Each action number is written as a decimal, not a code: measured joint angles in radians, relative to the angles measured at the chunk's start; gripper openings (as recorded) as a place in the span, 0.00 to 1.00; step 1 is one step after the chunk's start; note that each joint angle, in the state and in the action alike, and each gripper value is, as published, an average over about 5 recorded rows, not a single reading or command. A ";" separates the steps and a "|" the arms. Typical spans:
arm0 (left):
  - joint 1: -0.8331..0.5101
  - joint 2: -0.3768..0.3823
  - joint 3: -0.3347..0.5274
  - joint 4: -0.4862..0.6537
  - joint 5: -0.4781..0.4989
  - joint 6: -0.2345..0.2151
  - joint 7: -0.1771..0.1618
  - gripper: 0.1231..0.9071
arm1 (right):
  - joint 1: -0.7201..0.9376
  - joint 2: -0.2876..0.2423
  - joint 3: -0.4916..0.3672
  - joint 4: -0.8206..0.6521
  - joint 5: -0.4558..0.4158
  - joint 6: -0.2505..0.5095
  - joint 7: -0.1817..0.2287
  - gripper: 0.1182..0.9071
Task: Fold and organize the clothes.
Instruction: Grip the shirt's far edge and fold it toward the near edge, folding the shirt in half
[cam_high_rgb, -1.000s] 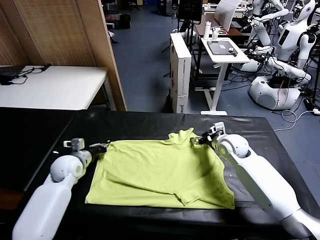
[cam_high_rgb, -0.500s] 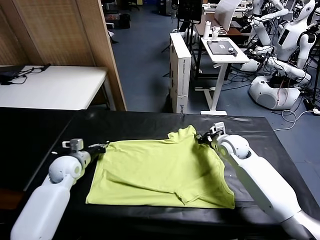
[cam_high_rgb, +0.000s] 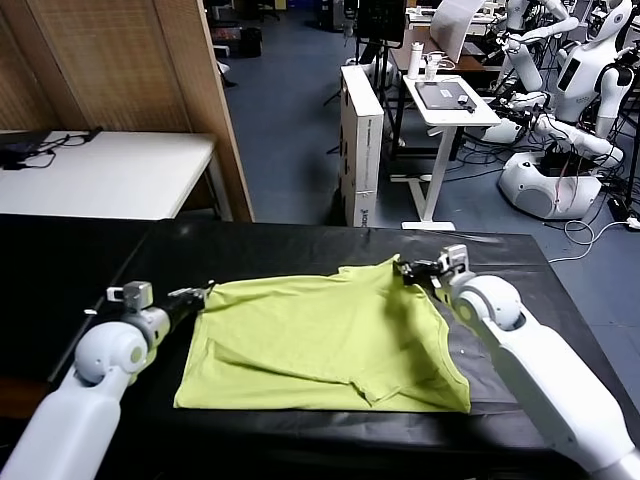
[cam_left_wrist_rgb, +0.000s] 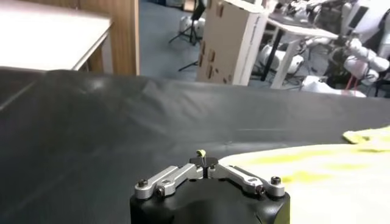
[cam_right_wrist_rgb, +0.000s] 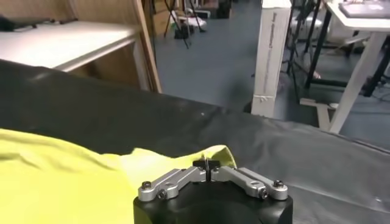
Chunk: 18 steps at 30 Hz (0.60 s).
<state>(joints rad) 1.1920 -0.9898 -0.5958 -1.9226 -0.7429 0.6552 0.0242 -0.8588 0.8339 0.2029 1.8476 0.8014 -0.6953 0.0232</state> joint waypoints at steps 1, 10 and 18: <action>0.021 -0.002 -0.015 -0.019 -0.001 0.000 0.001 0.03 | -0.020 -0.010 0.013 0.019 -0.001 -0.003 -0.002 0.03; 0.202 -0.030 -0.117 -0.149 0.023 0.004 0.012 0.03 | -0.224 -0.113 0.107 0.150 -0.032 -0.007 -0.042 0.03; 0.336 -0.050 -0.150 -0.216 0.079 0.003 0.030 0.03 | -0.366 -0.177 0.143 0.221 -0.040 -0.013 -0.047 0.03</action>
<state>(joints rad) 1.5278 -1.0399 -0.7455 -2.1384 -0.6637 0.6585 0.0541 -1.2253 0.6571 0.3462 2.0686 0.7614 -0.7079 -0.0234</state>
